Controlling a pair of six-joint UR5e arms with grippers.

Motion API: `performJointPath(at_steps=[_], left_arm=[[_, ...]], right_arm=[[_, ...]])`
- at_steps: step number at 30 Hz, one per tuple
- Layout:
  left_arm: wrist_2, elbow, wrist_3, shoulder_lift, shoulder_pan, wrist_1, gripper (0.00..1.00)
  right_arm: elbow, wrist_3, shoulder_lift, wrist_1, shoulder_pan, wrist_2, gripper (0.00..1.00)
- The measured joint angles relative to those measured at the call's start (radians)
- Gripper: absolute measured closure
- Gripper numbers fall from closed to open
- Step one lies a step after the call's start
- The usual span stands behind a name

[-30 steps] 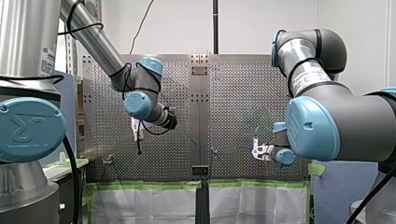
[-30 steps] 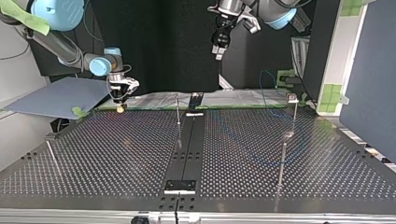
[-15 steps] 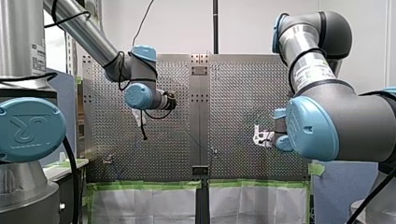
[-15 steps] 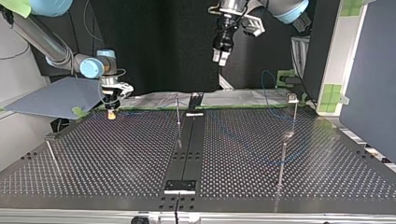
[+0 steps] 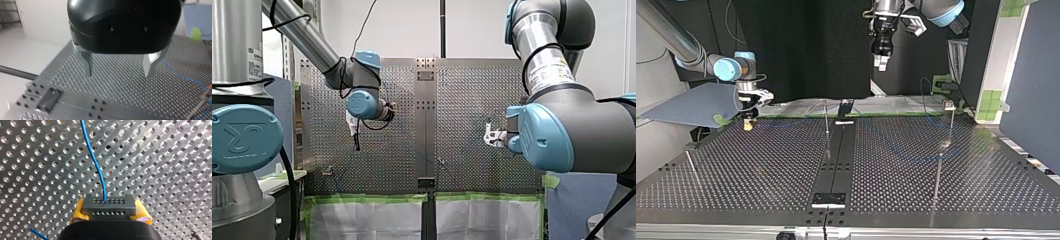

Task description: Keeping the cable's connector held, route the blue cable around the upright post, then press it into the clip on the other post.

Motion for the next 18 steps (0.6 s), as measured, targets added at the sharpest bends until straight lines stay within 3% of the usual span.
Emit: performJointPath(at_steps=[8,18], left_arm=[[-0.027,0.0,-0.003,-0.054,-0.002,0.012,0.0],[-0.028,0.0,-0.003,-0.061,-0.002,0.015,0.0]], right_arm=[[0.0,0.004,-0.002,-0.011,-0.003,-0.003,1.0],[0.0,0.004,-0.003,-0.013,-0.004,-0.003,1.0]])
